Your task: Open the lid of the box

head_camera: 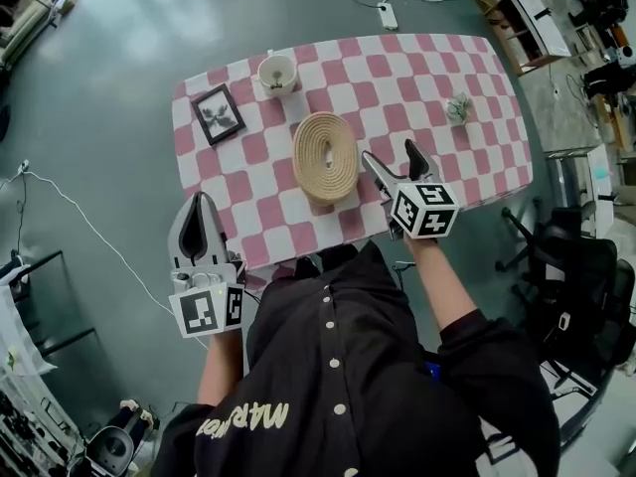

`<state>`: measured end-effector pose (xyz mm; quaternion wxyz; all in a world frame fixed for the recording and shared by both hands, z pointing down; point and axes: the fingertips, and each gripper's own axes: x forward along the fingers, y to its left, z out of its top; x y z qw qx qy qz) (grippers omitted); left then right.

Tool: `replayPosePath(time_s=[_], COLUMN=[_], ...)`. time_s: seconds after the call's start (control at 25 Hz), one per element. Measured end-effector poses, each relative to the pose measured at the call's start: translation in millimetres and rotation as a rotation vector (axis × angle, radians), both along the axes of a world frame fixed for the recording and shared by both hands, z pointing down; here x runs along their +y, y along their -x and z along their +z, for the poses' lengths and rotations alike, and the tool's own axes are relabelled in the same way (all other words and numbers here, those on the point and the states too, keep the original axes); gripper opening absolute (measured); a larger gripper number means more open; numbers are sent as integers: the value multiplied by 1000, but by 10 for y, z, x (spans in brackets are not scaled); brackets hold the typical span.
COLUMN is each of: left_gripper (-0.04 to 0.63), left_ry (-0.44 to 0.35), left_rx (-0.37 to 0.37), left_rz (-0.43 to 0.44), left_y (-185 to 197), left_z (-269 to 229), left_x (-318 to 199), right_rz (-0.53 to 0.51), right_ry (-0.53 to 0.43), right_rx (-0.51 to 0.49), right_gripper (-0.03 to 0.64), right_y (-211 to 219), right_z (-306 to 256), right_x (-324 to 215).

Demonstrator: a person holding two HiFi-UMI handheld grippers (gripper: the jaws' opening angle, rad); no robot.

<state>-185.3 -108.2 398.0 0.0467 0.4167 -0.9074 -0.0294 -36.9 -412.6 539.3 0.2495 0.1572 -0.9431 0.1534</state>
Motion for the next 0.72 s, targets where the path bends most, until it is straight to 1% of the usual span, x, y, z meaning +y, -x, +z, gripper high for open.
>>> replayPosePath(time_s=[0.28, 0.44, 0.56, 0.72], left_gripper=[9, 9, 9, 10], left_ry=[54, 68, 77, 95], left_rx=[10, -27, -36, -28], left_rz=[-24, -16, -18, -22], left_y=[8, -41, -54, -55], left_z=[74, 3, -6, 39], left_x=[-67, -90, -110, -129], right_rz=[-38, -49, -49, -34], right_ry=[108, 181, 199, 227], right_rx=[138, 210, 253, 306], right_gripper=[429, 445, 445, 442], right_y=[271, 335, 374, 417], right_z=[700, 1023, 1198, 1394], right_x=[76, 204, 244, 258])
